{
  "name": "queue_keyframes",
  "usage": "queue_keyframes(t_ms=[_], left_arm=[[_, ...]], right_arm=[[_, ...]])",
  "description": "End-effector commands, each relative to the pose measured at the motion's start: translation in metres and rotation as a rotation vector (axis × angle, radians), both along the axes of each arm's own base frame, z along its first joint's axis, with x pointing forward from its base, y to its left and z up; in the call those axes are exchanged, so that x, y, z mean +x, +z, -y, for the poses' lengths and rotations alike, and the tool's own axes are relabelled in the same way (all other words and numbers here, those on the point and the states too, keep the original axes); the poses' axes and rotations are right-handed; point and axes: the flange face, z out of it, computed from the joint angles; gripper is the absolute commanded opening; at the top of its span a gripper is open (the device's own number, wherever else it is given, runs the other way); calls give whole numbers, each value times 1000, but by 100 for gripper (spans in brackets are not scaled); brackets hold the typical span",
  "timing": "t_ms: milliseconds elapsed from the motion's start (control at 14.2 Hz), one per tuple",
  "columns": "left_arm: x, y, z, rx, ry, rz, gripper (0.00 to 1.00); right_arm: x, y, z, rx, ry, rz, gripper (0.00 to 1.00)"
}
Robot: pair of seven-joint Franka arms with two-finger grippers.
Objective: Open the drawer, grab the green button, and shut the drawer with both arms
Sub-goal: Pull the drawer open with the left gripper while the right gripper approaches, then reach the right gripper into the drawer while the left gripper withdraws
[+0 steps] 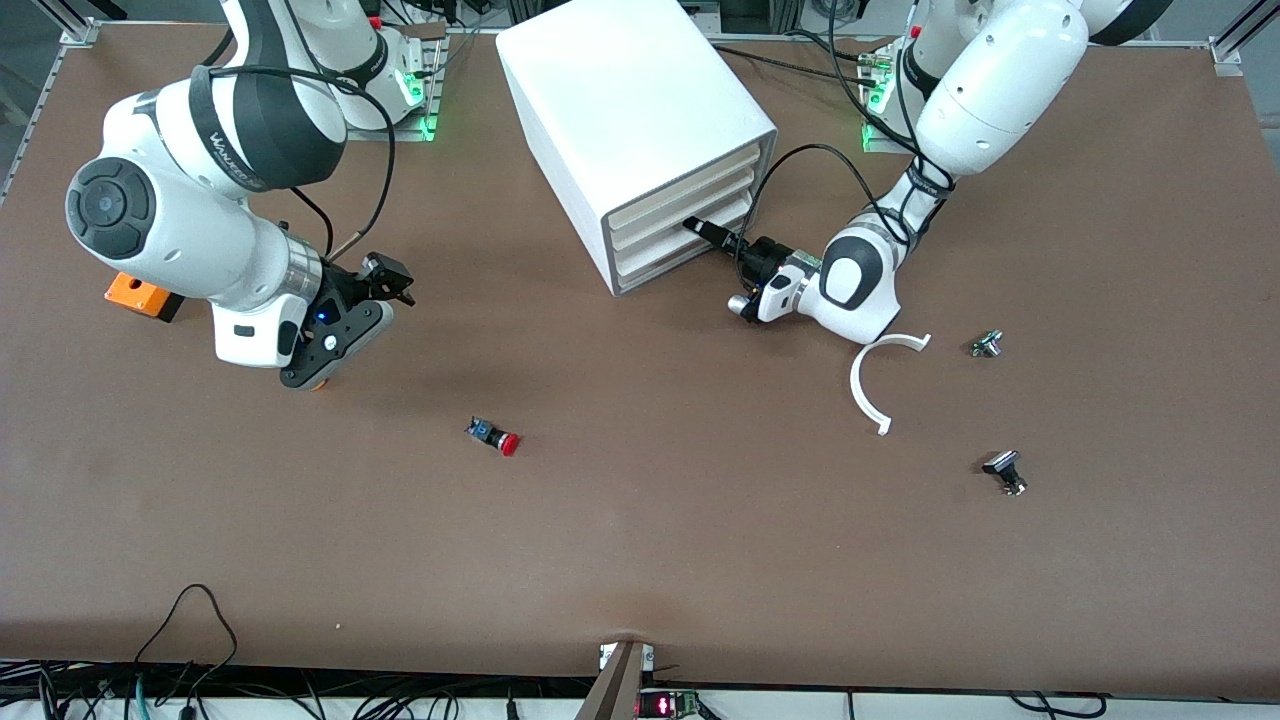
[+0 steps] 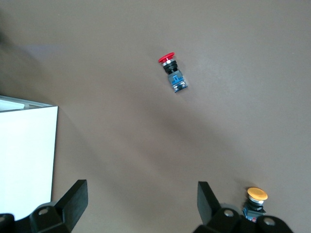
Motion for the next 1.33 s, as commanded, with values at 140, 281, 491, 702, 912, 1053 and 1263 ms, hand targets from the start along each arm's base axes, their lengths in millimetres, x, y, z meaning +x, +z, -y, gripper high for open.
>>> queue_keyframes(t_ms=[140,281,491,702,912,1053,1263], left_arm=[[-1,-2,0,-11,20,56,0],[7,-5,-4,7,33,75,0],[41,-4,-29,48,88,124,0],[79,-1,-62,89,150,178,0],[133,13,-98,136,228,284,0],[147,18,-108,164,256,326,0],[148,22,-109,156,260,340,100]], right_arm=[[7,-7,-5,50,27,-25,100],[15,0,-8,48,45,-10,100],[21,0,-9,55,46,-9,72],[24,-6,-13,56,52,-5,100],[30,1,-19,56,69,13,100],[35,-1,-21,67,130,30,100],[46,-3,-44,87,209,60,100]])
